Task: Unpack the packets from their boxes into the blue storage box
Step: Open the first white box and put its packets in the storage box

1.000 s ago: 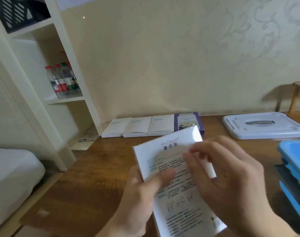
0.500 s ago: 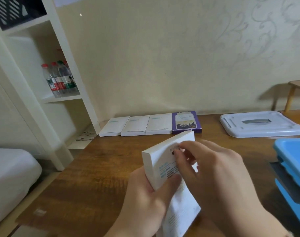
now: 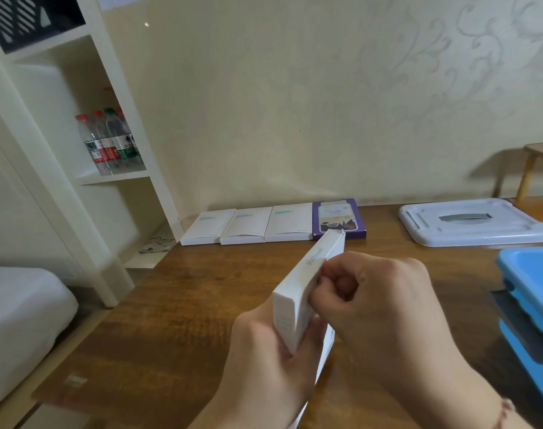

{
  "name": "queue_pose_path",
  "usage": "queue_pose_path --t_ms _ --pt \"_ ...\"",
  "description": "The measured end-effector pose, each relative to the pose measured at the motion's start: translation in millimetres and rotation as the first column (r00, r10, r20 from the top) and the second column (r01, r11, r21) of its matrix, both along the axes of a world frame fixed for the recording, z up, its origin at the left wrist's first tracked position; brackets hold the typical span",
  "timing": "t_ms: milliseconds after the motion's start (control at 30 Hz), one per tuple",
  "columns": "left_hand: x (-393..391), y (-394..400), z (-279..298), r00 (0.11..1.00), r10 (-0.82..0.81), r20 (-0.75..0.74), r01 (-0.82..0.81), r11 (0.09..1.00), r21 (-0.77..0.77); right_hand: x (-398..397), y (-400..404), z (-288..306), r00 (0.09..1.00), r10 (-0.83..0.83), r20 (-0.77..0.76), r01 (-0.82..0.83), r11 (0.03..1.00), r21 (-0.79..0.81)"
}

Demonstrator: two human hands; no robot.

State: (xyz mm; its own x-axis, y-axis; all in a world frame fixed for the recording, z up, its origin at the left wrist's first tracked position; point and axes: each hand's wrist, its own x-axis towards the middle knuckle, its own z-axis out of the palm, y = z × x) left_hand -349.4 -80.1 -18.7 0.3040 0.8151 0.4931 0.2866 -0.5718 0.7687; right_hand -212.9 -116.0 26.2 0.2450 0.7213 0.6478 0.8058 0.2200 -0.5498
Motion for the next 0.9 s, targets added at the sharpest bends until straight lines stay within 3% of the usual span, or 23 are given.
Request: queue_pose_path --t_ms 200,300,500,700,800,900 --pt "-4.8 7.4 -3.0 0.990 -0.140 0.028 0.142 0.983 -0.116 5.3 7.5 -1.1 0.989 0.014 0.147 0.001 0.995 -0.099" --pt "-6.9 12.1 -3.3 0.990 -0.143 0.015 0.144 0.982 -0.126 7.6 11.8 -1.2 0.974 0.015 0.226 -0.002 0.998 -0.058" --pt "0.6 14.6 -9.8 0.991 -0.079 0.109 0.098 0.978 -0.183 7.2 19.4 -15.1 0.989 0.105 -0.103 -0.110 0.993 -0.041" --pt "6.9 15.0 -16.7 0.999 0.030 0.033 -0.029 0.998 -0.049 4.0 22.9 -24.1 0.996 0.056 -0.066 -0.058 0.998 -0.031" --pt "10.2 15.7 -17.4 0.995 0.099 0.003 -0.099 0.993 0.069 -0.8 23.6 -27.0 0.998 0.052 0.026 -0.049 0.995 -0.086" --pt "12.6 15.7 -19.6 0.991 0.134 -0.002 -0.132 0.980 0.146 -6.0 25.3 -29.3 0.998 0.064 0.017 -0.061 0.990 -0.125"
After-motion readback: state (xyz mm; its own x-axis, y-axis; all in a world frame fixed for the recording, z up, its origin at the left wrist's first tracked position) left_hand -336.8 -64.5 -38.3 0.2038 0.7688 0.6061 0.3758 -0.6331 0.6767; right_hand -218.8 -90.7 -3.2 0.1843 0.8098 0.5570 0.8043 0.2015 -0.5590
